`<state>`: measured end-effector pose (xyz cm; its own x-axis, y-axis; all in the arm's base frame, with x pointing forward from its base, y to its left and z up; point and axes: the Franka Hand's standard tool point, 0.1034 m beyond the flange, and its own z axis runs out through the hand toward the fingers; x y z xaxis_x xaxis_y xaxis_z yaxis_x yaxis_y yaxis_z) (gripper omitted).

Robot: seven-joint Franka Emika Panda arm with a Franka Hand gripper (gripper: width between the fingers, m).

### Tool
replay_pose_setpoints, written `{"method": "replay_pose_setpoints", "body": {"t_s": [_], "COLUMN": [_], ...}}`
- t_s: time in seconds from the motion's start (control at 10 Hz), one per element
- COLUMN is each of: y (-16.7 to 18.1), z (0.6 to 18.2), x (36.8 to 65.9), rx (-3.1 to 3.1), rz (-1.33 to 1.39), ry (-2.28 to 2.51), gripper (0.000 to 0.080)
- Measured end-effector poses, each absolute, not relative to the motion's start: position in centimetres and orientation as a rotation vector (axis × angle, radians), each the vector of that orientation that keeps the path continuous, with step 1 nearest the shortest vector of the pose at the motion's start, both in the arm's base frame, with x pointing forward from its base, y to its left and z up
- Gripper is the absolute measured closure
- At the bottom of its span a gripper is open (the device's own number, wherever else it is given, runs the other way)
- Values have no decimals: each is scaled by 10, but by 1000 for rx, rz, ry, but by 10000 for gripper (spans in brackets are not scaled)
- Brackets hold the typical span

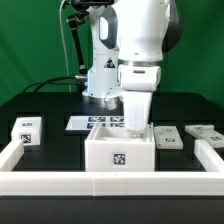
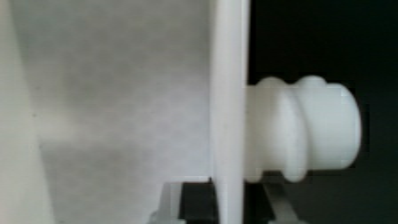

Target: Assemble cabinet

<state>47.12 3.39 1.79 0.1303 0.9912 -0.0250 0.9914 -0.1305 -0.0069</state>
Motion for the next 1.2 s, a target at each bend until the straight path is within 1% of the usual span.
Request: {"method": "replay_pose_setpoints", "body": {"t_s": [0.1,0.6,0.9,1.2], "y": [44,45,71,97], "z": [18,18,18,18], "x": [477,478,495,505], "rx": [2279,2279,2238,2204], "rz": [-29,-30,-21,0], "ry": [2131,2132,2182,2223], "gripper": [765,765,765,765]}}
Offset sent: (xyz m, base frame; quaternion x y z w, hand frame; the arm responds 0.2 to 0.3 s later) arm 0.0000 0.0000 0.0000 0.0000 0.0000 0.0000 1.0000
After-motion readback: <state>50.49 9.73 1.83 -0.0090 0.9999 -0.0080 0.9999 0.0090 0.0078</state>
